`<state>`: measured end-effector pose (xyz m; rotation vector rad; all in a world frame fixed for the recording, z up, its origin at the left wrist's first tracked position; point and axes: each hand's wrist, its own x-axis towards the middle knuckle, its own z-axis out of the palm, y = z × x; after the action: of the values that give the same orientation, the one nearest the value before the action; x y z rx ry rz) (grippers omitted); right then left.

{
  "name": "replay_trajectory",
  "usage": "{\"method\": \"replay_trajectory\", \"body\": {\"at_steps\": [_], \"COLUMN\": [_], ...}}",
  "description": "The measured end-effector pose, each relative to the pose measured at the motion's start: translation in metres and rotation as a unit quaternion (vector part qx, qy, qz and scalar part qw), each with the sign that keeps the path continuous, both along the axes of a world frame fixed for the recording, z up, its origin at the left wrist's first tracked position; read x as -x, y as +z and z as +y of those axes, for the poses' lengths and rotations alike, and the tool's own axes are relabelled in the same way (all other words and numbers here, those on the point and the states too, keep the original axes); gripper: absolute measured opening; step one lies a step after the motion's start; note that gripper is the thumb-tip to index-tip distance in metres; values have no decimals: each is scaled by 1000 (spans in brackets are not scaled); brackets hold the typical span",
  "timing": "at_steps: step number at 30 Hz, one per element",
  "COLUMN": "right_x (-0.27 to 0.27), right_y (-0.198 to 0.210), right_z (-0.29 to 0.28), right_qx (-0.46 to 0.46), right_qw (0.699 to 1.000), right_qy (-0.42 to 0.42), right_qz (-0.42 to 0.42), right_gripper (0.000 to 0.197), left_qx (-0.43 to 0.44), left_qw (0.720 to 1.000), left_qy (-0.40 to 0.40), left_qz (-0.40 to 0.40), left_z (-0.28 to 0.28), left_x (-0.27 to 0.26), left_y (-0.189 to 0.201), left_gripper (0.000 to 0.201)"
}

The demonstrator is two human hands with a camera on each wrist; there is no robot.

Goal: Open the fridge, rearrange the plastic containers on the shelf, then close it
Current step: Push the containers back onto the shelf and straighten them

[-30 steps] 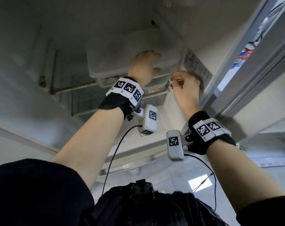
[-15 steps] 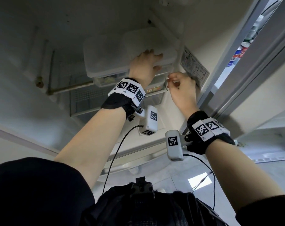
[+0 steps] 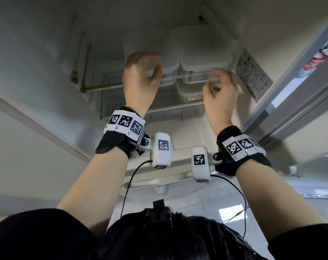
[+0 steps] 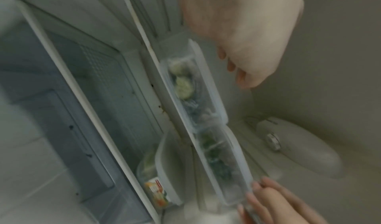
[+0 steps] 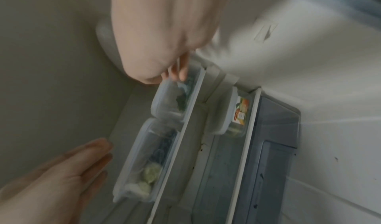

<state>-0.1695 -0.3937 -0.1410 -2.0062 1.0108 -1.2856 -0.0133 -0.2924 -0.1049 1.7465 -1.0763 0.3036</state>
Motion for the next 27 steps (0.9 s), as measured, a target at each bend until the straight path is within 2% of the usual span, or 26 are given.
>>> {"method": "replay_trajectory", "body": {"at_steps": [3,7,12,18,27], "right_x": [-12,-25,-35,-48,-63], "right_y": [1,3,4,15,13], "right_z": [-5,-20,-36,-55,-67], "right_qx": [67,63,62,54,54], "right_qw": [994,983,986,972,972], "right_qy": [-44,-23,-2,7,19], "right_qz": [74,173,156,230,227], "right_gripper": [41,42,37,39,38], "left_qx": [-73,-142,-132,-142,-135], "left_qw": [997,990,991,989,986], "left_qy": [11,14,-14,-47,-82], "left_qz": [-9,-3,-7,4,45], "left_z": [6,2,-8,-25,-34], "left_x": [-16,-24,-33,-46,-59], "left_y": [-8,-11,-15,-14,-14], "left_gripper": [27,31,28,31,35]}}
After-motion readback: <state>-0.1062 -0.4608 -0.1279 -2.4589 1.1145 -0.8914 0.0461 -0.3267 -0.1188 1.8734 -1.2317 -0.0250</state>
